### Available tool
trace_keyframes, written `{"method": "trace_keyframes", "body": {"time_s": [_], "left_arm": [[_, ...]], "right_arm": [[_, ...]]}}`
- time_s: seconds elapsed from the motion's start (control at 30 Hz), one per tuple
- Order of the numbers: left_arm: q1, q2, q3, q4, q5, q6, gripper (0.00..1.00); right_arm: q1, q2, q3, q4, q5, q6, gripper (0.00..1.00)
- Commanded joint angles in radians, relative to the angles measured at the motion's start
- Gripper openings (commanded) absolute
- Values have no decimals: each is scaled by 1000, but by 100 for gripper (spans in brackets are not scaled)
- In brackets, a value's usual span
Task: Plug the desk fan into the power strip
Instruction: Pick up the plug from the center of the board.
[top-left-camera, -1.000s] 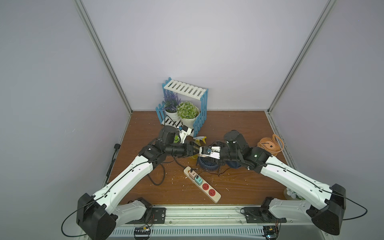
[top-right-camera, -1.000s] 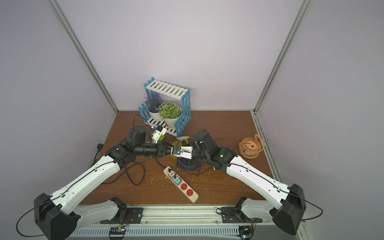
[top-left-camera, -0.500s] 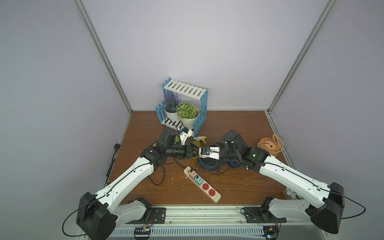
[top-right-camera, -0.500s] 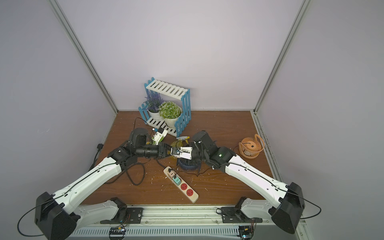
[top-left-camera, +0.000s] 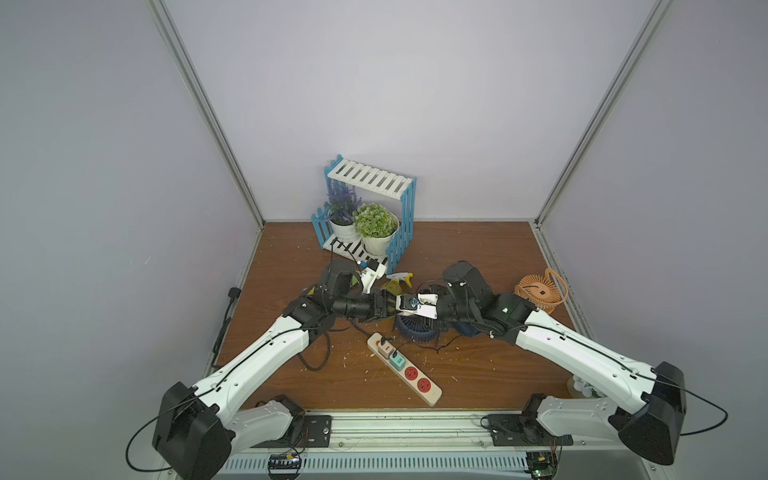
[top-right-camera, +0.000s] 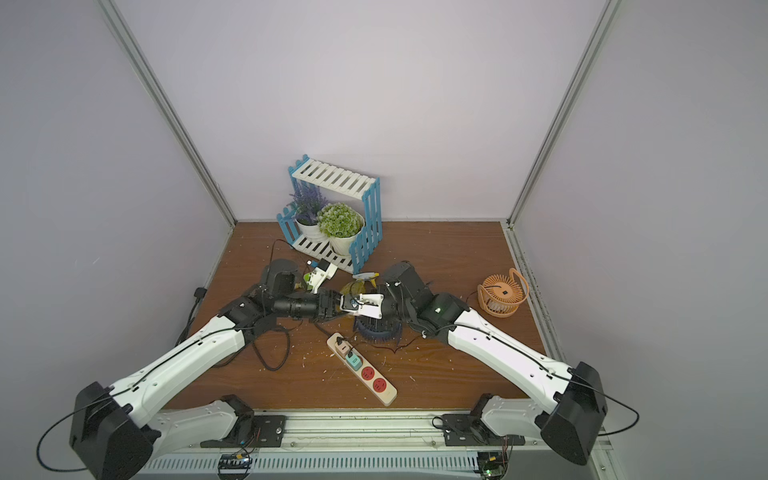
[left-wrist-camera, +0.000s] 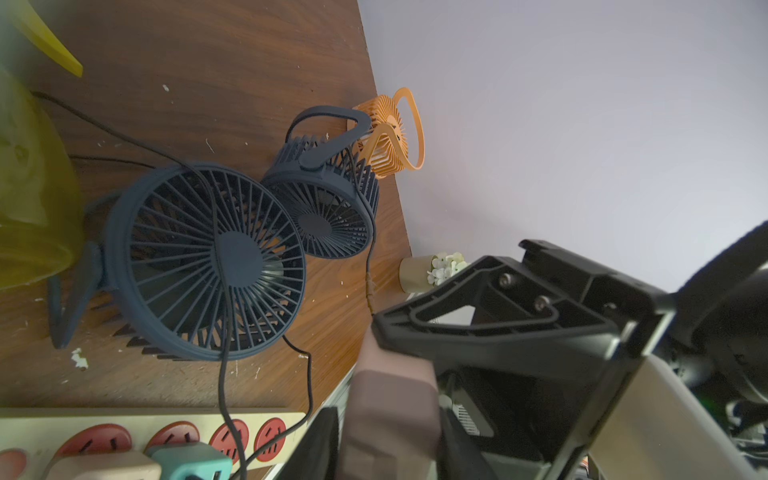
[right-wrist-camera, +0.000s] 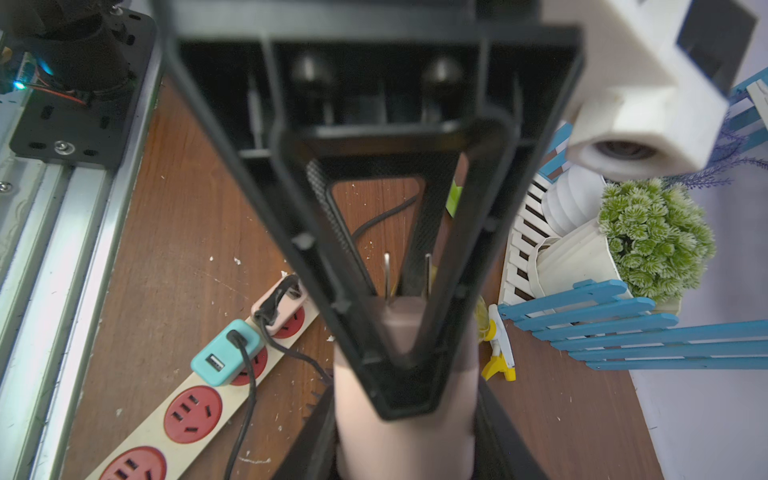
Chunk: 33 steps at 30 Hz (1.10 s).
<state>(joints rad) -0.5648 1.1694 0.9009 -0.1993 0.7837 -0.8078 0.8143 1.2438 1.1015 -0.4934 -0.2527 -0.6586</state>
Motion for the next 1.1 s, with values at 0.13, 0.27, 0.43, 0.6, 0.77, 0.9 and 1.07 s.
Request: {"method": "trace_keyframes", "body": {"time_s": [0.13, 0.27, 0.43, 0.6, 0.77, 0.9, 1.07], "left_arm": [[-17, -18, -21, 34, 14, 15, 20], [-16, -48, -42, 100, -78, -23, 17], [-7, -81, -96, 295, -218, -149, 17], [-6, -91, -138, 484, -342, -249, 17], [-6, -105, -158, 611, -381, -294, 17], [-7, -140, -157, 610, -358, -277, 18], [-10, -158, -150, 610, -266, -284, 18]], "right_arm": [[5, -16, -2, 62, 15, 43, 18], [3, -80, -51, 105, 67, 169, 50], [-15, -219, -98, 159, 100, 526, 71], [-57, -351, -259, 413, -103, 1004, 75], [-80, -338, -514, 974, -188, 1587, 74], [-80, -240, -568, 1228, -203, 1785, 72], [-107, -121, -509, 1345, -249, 1870, 73]]}}
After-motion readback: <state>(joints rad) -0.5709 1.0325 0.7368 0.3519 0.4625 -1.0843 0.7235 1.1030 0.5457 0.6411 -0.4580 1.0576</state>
